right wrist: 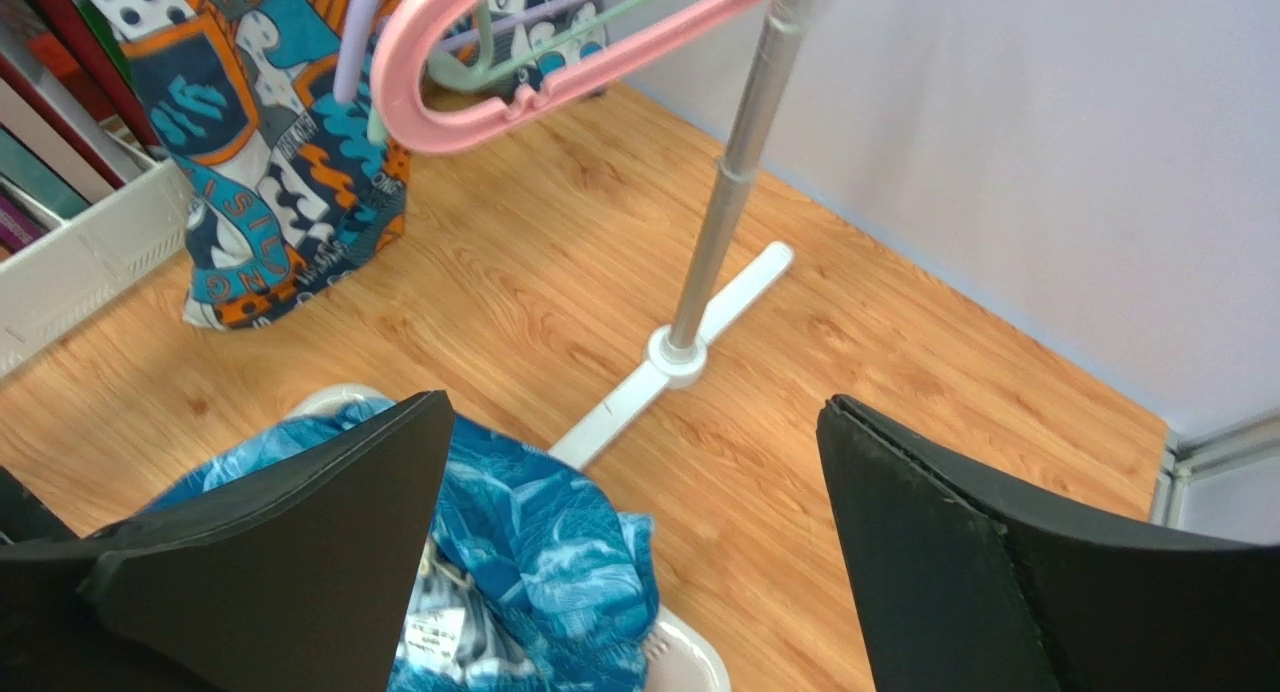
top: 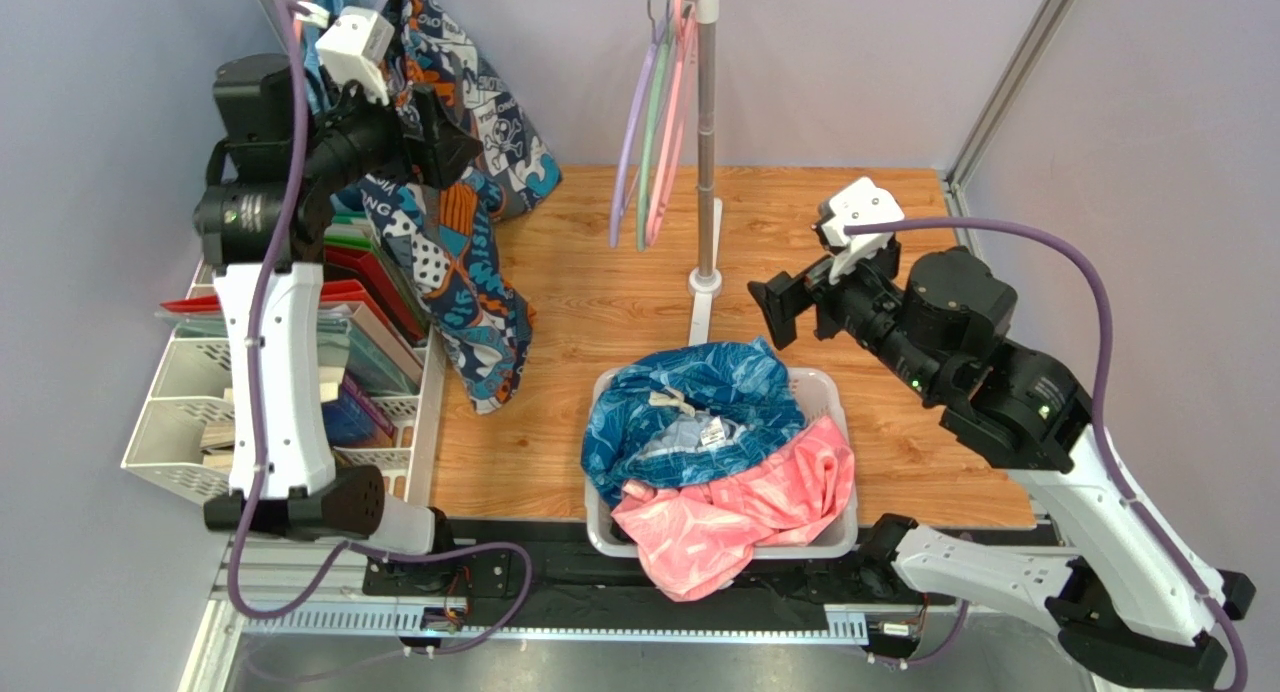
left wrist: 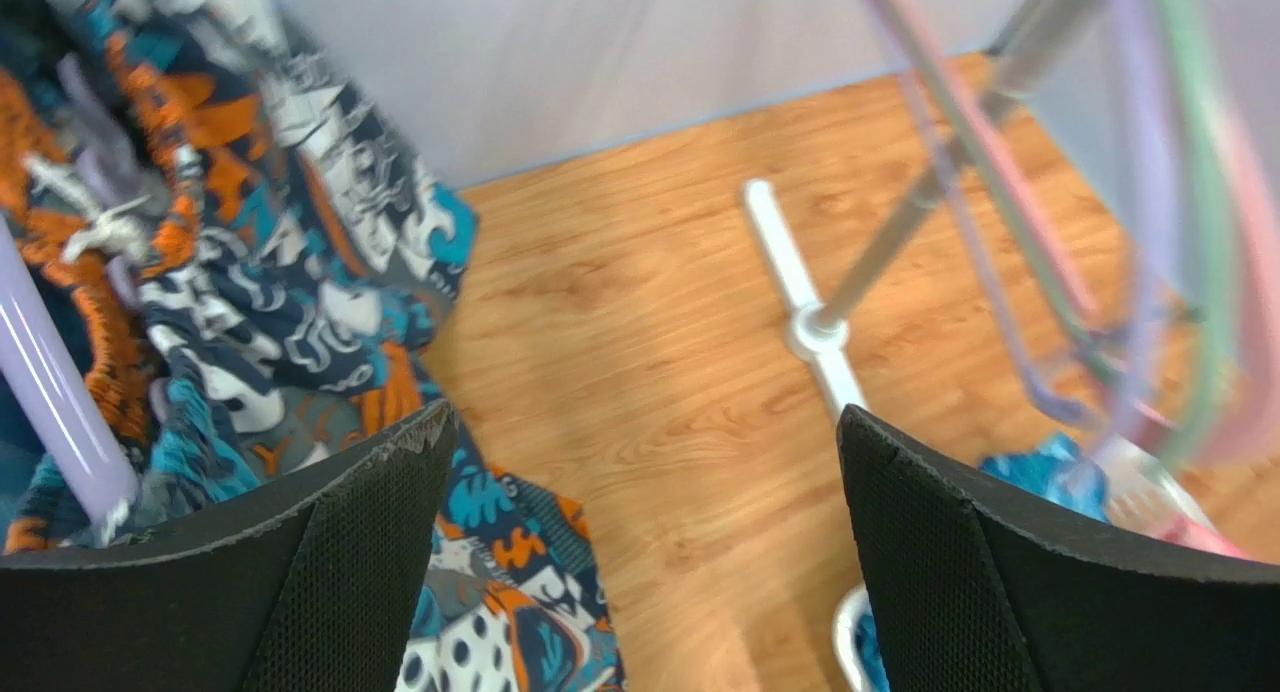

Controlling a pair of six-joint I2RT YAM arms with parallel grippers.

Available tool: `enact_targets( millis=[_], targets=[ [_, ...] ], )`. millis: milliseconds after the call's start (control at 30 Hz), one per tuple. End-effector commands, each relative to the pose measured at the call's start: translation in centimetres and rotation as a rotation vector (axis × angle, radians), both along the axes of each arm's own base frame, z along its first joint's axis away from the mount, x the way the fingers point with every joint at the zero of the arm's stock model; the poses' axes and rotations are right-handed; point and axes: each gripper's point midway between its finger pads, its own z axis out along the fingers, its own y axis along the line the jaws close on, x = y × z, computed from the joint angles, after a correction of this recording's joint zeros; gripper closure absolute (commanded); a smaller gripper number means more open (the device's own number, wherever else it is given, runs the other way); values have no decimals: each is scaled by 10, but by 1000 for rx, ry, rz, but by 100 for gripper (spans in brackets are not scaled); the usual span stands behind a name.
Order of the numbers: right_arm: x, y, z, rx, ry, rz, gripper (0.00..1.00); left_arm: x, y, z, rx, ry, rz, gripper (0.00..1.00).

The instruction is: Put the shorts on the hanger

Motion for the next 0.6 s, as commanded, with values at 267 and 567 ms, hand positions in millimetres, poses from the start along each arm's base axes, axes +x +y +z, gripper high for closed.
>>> enact_targets(
  millis=[267, 567],
  targets=[
    [-37, -60, -41, -13, 88, -11, 1, -142, -38, -40, 73, 108, -352, 1],
    [-53, -90, -122, -101, 190, -78, 2, -193, -25, -113, 154, 159, -290, 1]
  ],
)
